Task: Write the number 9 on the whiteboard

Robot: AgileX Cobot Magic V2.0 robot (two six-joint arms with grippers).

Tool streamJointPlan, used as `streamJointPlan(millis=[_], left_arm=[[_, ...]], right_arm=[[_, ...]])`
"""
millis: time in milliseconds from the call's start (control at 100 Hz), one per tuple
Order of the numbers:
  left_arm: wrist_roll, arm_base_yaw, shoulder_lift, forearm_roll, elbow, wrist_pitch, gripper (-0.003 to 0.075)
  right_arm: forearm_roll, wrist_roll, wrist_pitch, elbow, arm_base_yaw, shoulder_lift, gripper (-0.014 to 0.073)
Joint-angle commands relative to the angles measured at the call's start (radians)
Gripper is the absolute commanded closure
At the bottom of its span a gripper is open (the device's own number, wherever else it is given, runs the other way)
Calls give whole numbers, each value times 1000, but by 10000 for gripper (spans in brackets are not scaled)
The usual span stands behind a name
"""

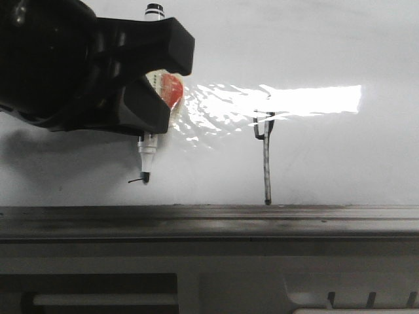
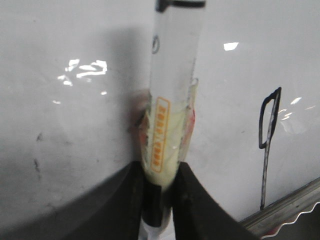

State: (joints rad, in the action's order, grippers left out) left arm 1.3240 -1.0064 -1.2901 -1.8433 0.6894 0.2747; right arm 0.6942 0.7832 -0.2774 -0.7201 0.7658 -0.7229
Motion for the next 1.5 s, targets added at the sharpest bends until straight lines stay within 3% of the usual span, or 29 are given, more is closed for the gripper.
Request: streamJointPlan(millis=[0, 270, 340, 530, 630, 720, 900, 1150, 1250, 1390, 1490], left_arm=[[-12, -1, 4, -15, 25, 58, 741], [-15, -1, 4, -14, 25, 138, 722], [-15, -1, 4, -14, 25, 135, 652], [-15, -1, 4, -14, 25, 139, 326], [-15, -1, 4, -14, 25, 153, 246], [-15, -1, 9, -14, 25, 164, 222], [1, -38, 122, -14, 17, 163, 222], [101, -226, 431, -12, -141, 172, 237], [101, -290, 567, -12, -234, 172, 365], [99, -341, 722, -12, -343, 168, 734], [99, -352, 800, -12, -384, 152, 740]], right_arm=[[16, -3, 51, -34, -5, 2, 663], [16, -8, 51, -34, -5, 2, 663], [16, -8, 49, -34, -5, 2, 663], [40, -8, 47, -34, -5, 2, 663], [48, -8, 47, -34, -5, 2, 663], [48, -8, 47, -34, -5, 2, 663], [48, -8, 47, -19, -5, 33, 662], [-6, -8, 76, 201, -70, 261, 662], [-6, -8, 117, 327, -117, 373, 662], [-4, -8, 132, 439, -143, 511, 663], [2, -8, 132, 471, -143, 575, 663]])
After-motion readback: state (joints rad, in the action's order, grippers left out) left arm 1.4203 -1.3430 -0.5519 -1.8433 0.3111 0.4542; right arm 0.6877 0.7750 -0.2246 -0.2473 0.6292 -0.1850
